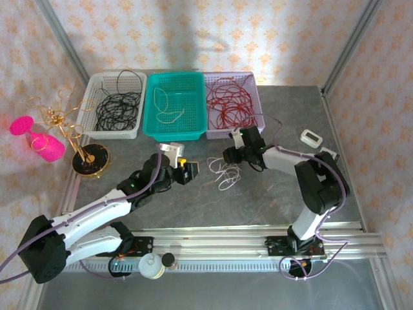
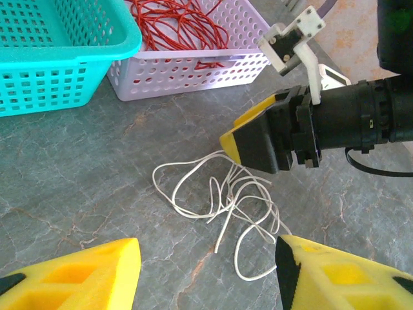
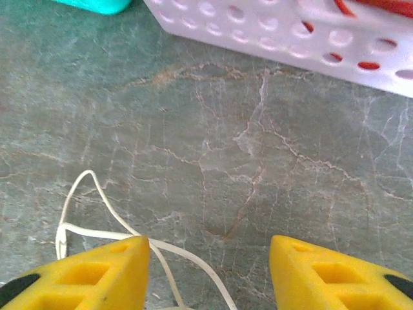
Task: Untangle the cables
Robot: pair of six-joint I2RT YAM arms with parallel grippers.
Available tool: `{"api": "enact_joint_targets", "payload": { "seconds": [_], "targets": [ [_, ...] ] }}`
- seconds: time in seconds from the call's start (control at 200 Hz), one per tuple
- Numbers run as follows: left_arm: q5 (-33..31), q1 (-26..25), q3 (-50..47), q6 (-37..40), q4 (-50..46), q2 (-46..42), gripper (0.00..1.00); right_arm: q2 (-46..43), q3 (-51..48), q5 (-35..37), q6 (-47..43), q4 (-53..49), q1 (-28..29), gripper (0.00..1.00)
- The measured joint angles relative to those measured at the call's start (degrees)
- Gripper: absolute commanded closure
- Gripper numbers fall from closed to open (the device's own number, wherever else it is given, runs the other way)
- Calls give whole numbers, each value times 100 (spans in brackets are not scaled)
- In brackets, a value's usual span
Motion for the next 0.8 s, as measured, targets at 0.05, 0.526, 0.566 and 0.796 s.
{"api": "enact_joint_targets", "payload": {
  "seconds": [0.05,0.526,0.566,0.796],
  "targets": [
    [4,0,0,0,0,2,41,-28,0,0,39,-2,0,47],
    [28,0,0,0,4,50,41,264,181,-382,24,-293,-125,47],
    [28,0,0,0,0,63,41,391,243,-435,9,-308,-125,47],
    [26,0,0,2,2,76,41,549,256,-673,-87,-396,-125,64]
  ]
}}
